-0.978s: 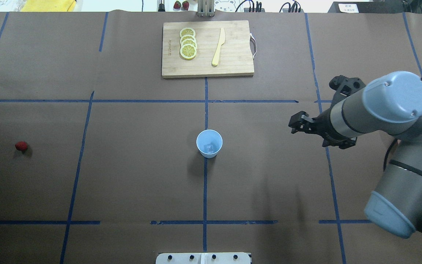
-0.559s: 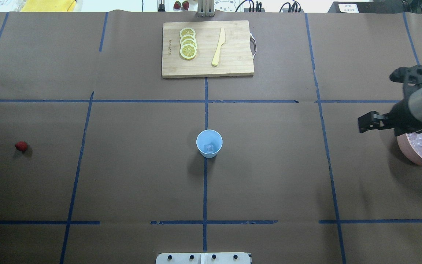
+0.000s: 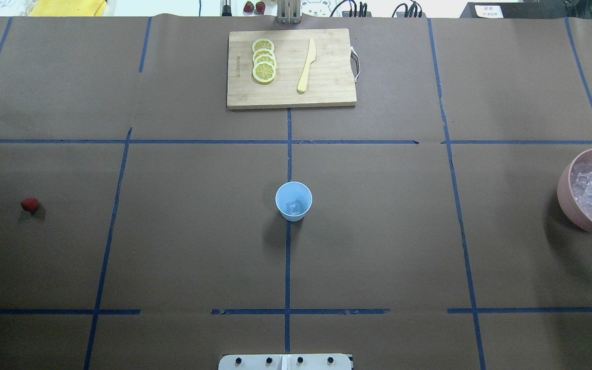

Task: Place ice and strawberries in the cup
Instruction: 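Move the right gripper back to the ice bowl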

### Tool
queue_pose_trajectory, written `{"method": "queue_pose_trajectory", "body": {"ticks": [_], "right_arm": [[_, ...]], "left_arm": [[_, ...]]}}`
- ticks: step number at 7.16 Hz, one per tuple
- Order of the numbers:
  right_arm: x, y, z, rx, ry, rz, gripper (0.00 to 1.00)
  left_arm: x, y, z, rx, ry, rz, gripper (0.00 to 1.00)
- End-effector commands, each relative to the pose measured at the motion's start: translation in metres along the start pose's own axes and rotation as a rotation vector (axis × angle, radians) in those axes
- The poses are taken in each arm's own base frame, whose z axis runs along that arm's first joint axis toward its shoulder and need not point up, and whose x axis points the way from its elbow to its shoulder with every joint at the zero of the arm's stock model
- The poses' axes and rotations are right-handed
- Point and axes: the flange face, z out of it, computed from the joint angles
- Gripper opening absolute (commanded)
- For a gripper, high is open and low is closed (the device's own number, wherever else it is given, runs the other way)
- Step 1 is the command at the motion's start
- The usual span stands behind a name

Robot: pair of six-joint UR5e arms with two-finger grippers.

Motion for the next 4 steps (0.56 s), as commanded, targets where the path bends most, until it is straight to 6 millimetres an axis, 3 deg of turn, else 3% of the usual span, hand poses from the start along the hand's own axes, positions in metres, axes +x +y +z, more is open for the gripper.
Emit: {"method": "queue_pose_trajectory", "body": {"ticks": [1,3,4], "right_arm": [[0.037,0.01,0.017,-0.028,0.0,-0.045,0.99],[0.045,0.009,0.024,-0.027,0.02,-0.05,0.99],[0.059,0.007,0.043,-0.022,0.018,-0.058,0.98]], "left_arm": [[0.0,0.002,0.001,-0.001,0.001,-0.002,1.0],[0.0,0.002,0.001,-0.002,0.001,0.0,1.0],[-0.001,0.002,0.002,-0.003,0.001,-0.002,1.0]]}}
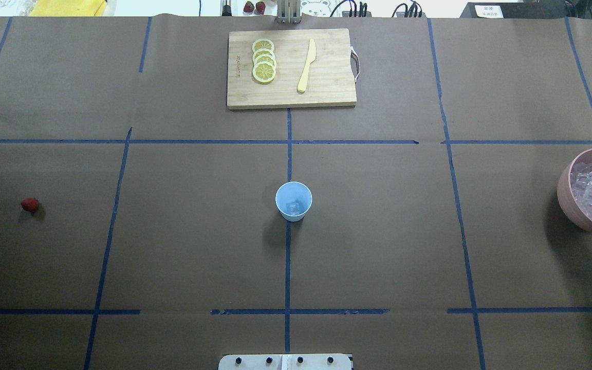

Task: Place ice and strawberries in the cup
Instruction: 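Grasp another ice cube in the bowl with the right gripper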

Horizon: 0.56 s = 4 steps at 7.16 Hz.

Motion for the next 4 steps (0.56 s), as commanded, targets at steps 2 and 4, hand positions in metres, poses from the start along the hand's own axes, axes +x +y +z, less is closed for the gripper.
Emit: {"method": "queue_pose_trajectory", "body": {"ticks": [2,4], "right_arm": [[0.015,-0.007,0.049,0.038,-0.007,-0.062,0.95],[0.009,-0.014,0.048,0.047,-0.009,-0.027,0.8]], "left_arm": [[0.0,0.0,0.0,-0.001,0.0,-0.001,1.0],[0.001,0.0,-0.001,0.001,0.001,0.001,1.0]]}}
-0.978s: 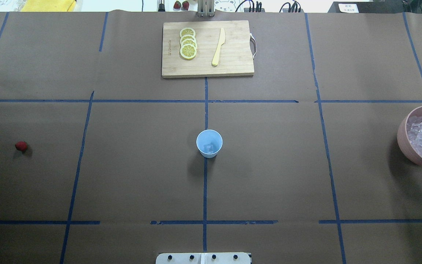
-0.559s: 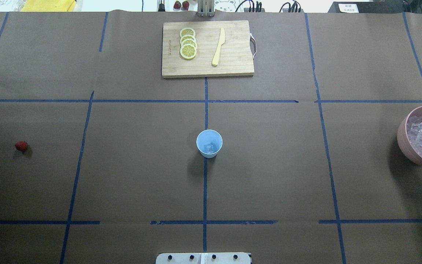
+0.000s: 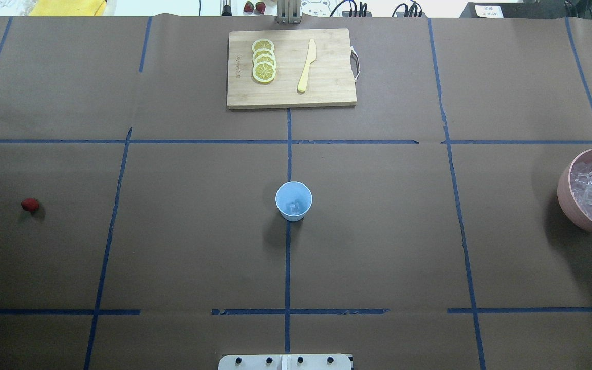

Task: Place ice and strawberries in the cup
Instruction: 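Grasp another ice cube in the bowl with the right gripper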

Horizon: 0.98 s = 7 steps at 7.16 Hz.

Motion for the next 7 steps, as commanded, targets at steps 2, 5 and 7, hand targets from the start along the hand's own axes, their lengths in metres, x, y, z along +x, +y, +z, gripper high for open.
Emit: {"method": "queue_pose_trajectory", "body": {"ticks": [2,5,7], "right_arm": [[0.004,0.0,0.006,-0.002,0.024,0.015,0.76],[0.006,0.002,0.017,-0.021,0.039,0.023,0.76],[0.004,0.002,0.021,-0.028,0.054,0.015,0.7]], "left_arm": [[0.0,0.0,0.0,0.001,0.0,-0.001,1.0],[0.001,0.0,-0.001,0.002,0.0,0.0,1.0],[0.001,0.0,-0.001,0.002,0.0,0.0,1.0]]}}
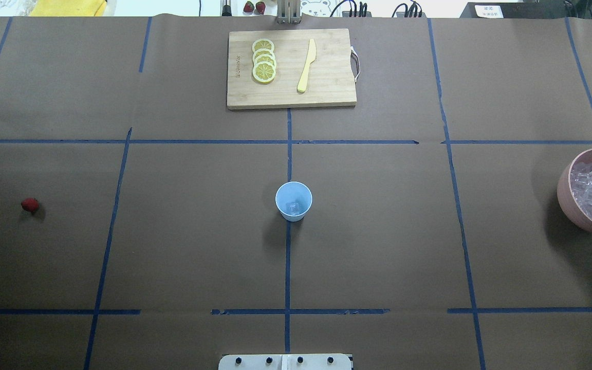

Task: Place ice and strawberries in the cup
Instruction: 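Grasp another ice cube in the bowl with the right gripper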

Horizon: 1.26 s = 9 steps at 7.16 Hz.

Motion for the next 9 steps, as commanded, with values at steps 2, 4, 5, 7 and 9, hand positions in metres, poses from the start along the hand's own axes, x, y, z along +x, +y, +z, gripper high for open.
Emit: {"method": "queue_pose_trajectory", "body": {"ticks": [2,4,5,7,9], "right_arm": [[0.0,0.0,0.004,-0.006,0.015,-0.003,0.39],[0.001,0.001,0.005,-0.007,0.014,-0.008,0.13],[-0.001,0.001,0.001,-0.001,0.012,-0.013,0.04],[-0.011,0.0,-0.019,0.037,0.001,-0.031,0.0],[-0.033,0.022,-0.067,0.098,-0.008,-0.032,0.0]], "left_arm": [[0.0,0.0,0.0,0.0,0.0,0.0,1.0],[0.0,0.0,0.0,-0.001,0.002,-0.001,1.0],[0.0,0.0,0.0,-0.001,0.002,-0.001,1.0],[0.0,0.0,0.0,-0.001,0.002,0.0,1.0],[0.0,0.0,0.0,0.0,0.003,0.0,1.0]]}}
